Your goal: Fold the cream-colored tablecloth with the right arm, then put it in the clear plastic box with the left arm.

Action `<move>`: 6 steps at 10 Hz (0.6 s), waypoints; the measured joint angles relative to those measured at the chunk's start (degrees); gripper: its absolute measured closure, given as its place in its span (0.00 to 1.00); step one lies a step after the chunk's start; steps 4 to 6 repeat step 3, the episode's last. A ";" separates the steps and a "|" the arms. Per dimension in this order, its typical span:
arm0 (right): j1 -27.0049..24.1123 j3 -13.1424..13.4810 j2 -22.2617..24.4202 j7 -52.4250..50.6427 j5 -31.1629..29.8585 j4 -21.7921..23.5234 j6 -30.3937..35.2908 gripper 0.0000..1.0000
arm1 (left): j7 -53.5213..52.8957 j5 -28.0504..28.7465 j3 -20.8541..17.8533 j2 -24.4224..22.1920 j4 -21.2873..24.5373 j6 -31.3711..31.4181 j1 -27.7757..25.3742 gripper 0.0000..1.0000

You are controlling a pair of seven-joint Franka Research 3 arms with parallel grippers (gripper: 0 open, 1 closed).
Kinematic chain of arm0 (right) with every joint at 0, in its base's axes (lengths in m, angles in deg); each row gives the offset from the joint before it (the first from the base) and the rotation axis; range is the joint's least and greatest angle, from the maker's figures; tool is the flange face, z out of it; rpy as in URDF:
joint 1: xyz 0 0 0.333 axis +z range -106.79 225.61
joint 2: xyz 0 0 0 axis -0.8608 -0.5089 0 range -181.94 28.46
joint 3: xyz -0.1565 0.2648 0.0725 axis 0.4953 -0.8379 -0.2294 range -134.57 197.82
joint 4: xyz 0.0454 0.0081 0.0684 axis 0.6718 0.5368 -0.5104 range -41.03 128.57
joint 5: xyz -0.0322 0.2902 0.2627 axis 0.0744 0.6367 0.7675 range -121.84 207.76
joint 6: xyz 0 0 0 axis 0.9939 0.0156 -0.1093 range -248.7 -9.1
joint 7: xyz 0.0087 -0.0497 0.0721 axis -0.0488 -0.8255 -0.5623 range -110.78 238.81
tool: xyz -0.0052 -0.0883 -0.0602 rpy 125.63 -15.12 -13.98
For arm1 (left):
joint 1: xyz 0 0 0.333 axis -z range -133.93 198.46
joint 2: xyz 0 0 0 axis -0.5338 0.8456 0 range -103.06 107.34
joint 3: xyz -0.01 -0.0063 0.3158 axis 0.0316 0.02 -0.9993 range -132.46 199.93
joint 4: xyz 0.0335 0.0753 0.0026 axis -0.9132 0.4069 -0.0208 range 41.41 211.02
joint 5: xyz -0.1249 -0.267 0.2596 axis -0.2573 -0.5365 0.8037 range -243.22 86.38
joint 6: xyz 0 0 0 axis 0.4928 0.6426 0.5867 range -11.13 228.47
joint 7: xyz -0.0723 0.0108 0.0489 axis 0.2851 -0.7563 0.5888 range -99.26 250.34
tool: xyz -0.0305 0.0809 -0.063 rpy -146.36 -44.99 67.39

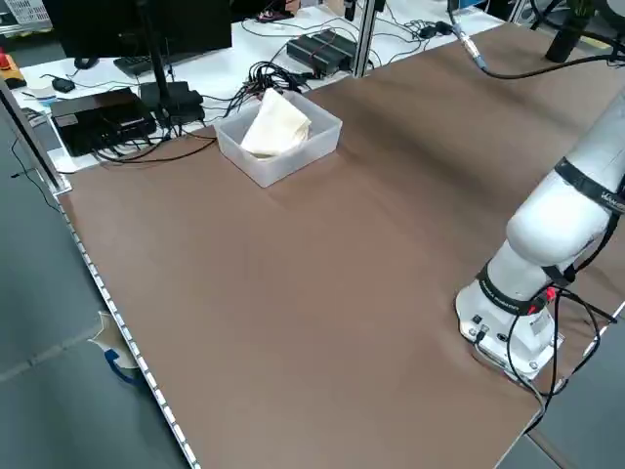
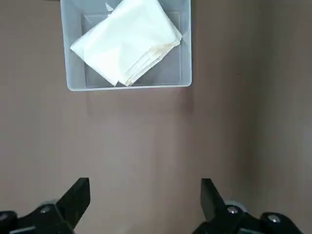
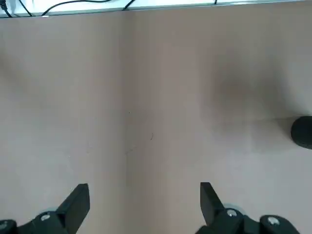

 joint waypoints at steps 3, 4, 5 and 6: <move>0.00 0.00 0.00 0.00 0.00 0.00 -0.04 0.00 | 0.00 -0.26 0.10 -2.14 2.04 -0.05 0.02 0.00; 0.00 0.00 0.00 0.00 0.00 0.00 -0.04 0.00 | 0.00 -0.26 0.10 -2.14 2.04 -0.05 0.02 0.00; 0.00 0.00 0.00 0.00 0.00 0.00 -0.04 0.00 | 0.00 -0.26 0.10 -2.14 2.04 -0.05 0.02 0.00; 0.00 0.00 0.00 0.00 0.00 0.00 -0.04 0.00 | 0.00 -0.26 0.10 -2.14 2.04 -0.05 0.02 0.00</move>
